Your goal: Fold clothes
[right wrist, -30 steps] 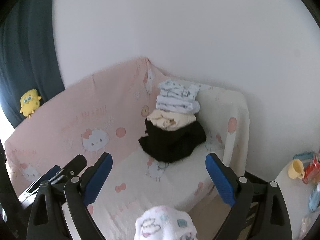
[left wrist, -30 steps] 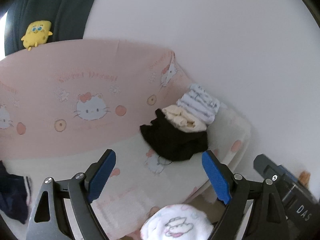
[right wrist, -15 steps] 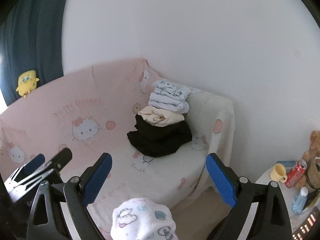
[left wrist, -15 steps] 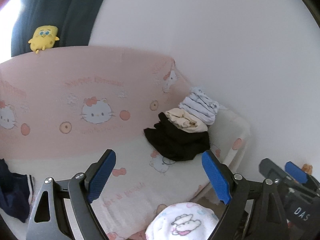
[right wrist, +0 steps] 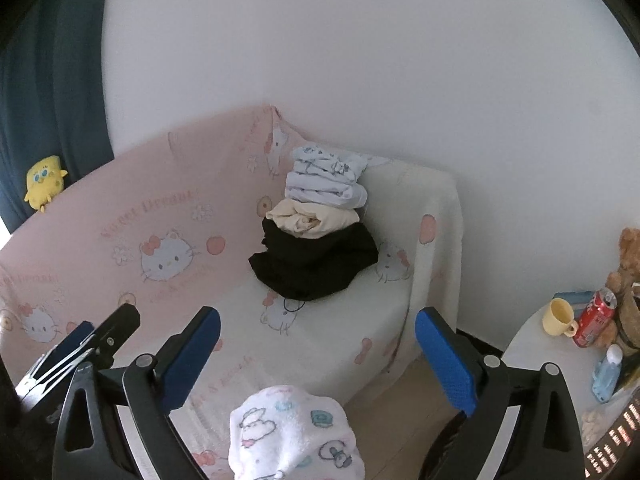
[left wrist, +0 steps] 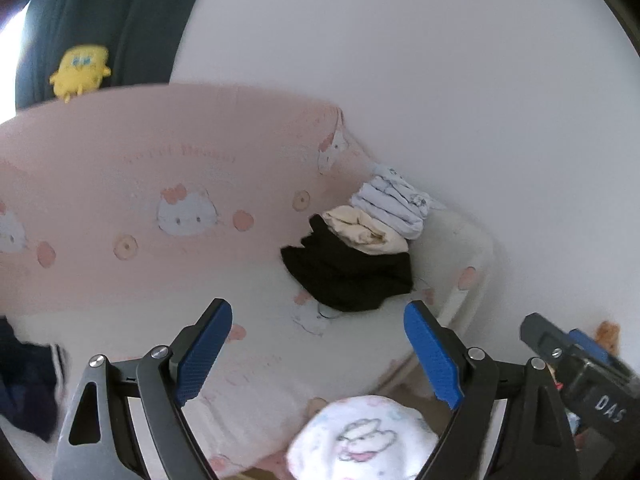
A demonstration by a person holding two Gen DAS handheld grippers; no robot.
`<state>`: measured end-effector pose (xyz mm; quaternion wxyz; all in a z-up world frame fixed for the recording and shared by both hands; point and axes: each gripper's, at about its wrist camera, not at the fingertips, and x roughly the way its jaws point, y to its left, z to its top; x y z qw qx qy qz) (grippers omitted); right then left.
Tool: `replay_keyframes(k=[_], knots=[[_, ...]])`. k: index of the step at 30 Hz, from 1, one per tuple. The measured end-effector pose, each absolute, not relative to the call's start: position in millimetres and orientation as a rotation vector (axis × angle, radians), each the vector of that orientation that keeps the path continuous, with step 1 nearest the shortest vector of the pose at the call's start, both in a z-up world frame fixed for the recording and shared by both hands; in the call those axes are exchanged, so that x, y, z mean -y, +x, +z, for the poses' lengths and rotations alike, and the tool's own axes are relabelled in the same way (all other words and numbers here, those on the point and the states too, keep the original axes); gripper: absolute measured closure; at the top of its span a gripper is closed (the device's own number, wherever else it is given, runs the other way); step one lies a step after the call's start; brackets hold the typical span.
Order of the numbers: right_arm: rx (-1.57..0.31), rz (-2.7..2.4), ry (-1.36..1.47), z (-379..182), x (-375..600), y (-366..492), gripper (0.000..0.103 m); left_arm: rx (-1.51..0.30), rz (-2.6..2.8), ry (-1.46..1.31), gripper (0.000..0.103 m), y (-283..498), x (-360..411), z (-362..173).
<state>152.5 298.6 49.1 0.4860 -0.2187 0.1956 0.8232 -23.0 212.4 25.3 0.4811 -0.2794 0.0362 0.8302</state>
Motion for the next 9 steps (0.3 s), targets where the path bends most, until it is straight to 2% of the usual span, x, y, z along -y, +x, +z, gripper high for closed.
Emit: replay_keyframes(k=[9], knots=[[-0.442,2.019,-0.552,52,-287,148,0.005,-0.108,2.023,-0.654,0.014,-17,-211,25]])
